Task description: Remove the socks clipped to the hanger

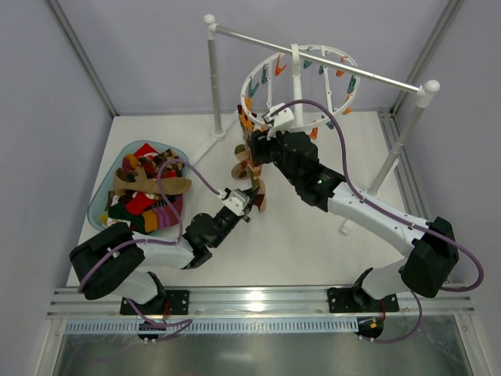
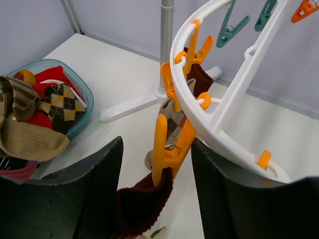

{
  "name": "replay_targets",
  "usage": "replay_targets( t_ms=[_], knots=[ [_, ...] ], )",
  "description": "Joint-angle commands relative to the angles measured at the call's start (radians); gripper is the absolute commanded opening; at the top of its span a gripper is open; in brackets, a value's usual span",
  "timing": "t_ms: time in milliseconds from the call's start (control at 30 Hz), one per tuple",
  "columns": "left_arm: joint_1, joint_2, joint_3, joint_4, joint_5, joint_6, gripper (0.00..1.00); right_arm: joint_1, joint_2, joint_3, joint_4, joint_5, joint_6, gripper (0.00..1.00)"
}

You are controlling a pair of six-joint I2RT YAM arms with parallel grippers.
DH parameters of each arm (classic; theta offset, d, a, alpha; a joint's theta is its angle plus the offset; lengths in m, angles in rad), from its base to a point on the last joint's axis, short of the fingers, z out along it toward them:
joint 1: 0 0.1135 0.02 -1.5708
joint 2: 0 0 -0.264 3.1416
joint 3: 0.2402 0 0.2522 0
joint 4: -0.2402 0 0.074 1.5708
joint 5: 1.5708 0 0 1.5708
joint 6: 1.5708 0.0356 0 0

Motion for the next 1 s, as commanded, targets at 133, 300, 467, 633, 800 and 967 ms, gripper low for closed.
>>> replay_targets(
  t_ms=[133, 300, 467, 633, 800, 967],
  knots=[
    [0.002, -0.014, -0.011, 0.071, 0.022, -0.001, 0.0, -0.004, 0.007, 0.017, 0.131, 0.084, -0.017, 0.38],
    [0.002, -0.009, -0.008, 0.071, 0.021, 0.0, 0.0, -0.003, 0.02, 0.025, 0.135, 0.104, -0.018, 0.04],
    [0.002, -0.008, -0.005, 0.056, 0.005, 0.008, 0.0, -0.003, 0.0, -0.009, 0.186, 0.124, -0.018, 0.04],
    [0.007, -0.029, -0.003, 0.022, -0.07, 0.019, 0.0, -0.003, -0.014, -0.013, 0.183, 0.132, -0.018, 0.12],
    [0.068, -0.067, 0.03, -0.127, -0.1, -0.046, 0.0, -0.003, -0.028, -0.029, 0.175, 0.12, -0.017, 0.74],
    [0.212, -0.1, 0.075, -0.332, -0.079, -0.208, 0.0, -0.003, -0.065, -0.065, 0.172, 0.105, -0.017, 0.99]
  ],
)
